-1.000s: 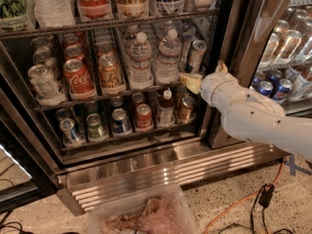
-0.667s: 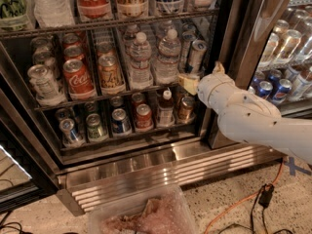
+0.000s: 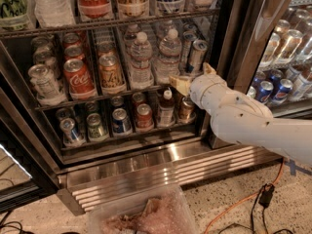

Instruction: Pick redbull can from middle shelf of fridge

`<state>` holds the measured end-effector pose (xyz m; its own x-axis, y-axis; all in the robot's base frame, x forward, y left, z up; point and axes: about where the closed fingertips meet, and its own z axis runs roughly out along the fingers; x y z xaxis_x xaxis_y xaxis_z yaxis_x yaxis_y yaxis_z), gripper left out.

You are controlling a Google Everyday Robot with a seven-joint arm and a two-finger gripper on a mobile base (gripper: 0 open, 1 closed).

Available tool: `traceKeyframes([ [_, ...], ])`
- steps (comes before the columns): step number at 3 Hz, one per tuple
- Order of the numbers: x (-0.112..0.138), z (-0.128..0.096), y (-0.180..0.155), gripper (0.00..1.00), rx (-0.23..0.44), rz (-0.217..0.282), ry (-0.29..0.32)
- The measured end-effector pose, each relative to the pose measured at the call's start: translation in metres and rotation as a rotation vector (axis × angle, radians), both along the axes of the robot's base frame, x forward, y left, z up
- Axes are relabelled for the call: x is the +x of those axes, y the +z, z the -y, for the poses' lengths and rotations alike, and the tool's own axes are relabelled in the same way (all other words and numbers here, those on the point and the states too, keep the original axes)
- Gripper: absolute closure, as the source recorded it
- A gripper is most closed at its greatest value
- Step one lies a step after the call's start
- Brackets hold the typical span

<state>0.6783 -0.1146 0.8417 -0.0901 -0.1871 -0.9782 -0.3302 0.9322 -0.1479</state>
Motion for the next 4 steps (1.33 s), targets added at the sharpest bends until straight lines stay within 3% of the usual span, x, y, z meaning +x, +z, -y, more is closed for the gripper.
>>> traceKeyframes([
  [4,0.029,0.017,0.004,0.26,-0.038,0.04,-0.07],
])
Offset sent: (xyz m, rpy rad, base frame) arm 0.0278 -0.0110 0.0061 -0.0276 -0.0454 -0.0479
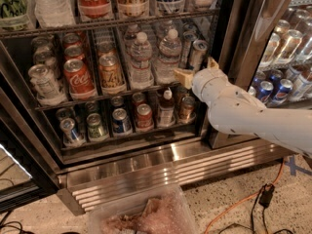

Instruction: Pick redbull can from middle shelf of fridge

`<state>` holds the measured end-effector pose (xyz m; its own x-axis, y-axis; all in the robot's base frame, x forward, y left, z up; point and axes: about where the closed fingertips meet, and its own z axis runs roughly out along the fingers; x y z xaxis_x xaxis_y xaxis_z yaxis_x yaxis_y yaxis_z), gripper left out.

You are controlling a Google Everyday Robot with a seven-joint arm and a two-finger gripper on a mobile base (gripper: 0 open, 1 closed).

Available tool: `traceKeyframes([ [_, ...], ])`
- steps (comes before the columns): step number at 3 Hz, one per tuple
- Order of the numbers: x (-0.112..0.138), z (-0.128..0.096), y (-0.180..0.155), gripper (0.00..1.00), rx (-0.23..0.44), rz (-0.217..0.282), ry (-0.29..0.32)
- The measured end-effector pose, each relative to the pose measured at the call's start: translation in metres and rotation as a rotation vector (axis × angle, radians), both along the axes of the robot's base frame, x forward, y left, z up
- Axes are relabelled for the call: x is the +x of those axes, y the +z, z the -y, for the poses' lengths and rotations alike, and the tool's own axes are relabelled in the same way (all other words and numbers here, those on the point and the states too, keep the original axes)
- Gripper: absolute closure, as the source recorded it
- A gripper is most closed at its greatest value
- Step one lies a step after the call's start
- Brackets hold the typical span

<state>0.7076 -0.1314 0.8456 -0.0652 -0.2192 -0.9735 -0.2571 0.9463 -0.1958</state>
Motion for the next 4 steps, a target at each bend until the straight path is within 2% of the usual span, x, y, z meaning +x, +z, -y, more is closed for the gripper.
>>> traceKeyframes([
  [2,0.01,-0.001,-0.005,0.39,-0.016,-0.001,-0.014],
  [4,0.018,-0.001,-0.006,0.37,-0.019,0.002,-0.03],
])
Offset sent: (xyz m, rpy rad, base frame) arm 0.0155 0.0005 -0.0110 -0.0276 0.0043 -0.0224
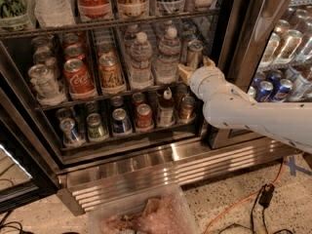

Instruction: Pick redbull can from middle shelf of fridge

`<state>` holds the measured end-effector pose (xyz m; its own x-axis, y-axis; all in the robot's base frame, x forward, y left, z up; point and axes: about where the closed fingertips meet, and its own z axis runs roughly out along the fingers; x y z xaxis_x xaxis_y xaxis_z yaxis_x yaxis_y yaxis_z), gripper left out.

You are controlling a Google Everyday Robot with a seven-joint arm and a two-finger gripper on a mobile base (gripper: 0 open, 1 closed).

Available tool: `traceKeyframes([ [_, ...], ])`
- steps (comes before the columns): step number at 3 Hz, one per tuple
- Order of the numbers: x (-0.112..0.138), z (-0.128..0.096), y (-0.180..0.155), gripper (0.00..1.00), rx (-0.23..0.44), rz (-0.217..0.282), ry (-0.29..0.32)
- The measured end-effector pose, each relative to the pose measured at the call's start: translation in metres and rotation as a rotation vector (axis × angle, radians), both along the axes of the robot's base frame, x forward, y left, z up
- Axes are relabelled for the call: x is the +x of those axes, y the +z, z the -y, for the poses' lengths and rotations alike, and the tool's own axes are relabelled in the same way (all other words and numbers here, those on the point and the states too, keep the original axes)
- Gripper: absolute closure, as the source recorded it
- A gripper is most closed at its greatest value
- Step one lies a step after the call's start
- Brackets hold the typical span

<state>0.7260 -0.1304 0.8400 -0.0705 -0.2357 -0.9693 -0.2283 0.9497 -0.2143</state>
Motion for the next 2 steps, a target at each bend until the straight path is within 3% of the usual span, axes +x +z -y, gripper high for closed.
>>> traceKeyframes([
  [2,0.0151,0.0014,0.0036,0.36,0.013,0.01,-0.031],
])
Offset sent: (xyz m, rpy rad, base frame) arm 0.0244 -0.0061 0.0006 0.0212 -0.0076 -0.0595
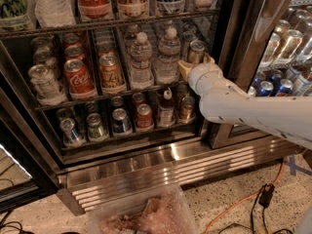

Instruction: Pick redbull can from middle shelf of fridge

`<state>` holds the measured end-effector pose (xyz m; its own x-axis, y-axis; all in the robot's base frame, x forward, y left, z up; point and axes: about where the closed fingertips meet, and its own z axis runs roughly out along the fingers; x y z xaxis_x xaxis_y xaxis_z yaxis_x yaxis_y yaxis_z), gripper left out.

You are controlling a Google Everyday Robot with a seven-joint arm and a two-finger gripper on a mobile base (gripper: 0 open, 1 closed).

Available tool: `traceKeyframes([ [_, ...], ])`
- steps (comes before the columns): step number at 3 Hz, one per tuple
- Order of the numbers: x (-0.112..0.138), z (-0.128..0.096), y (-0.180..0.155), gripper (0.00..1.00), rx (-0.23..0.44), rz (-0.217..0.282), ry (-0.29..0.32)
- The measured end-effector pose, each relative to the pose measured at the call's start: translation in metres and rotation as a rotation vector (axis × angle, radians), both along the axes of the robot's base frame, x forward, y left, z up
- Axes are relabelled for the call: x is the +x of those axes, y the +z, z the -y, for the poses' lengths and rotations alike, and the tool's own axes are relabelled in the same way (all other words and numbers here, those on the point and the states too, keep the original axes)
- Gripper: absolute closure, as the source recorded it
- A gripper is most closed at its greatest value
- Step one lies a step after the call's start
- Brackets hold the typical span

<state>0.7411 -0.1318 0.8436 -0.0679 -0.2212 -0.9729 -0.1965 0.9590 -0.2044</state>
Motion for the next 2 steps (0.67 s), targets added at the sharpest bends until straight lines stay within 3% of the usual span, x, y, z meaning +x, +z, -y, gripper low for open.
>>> traceKeyframes([
  [2,0.0039,-0.0018,-0.001,0.78,0.001,-0.001,0.001],
])
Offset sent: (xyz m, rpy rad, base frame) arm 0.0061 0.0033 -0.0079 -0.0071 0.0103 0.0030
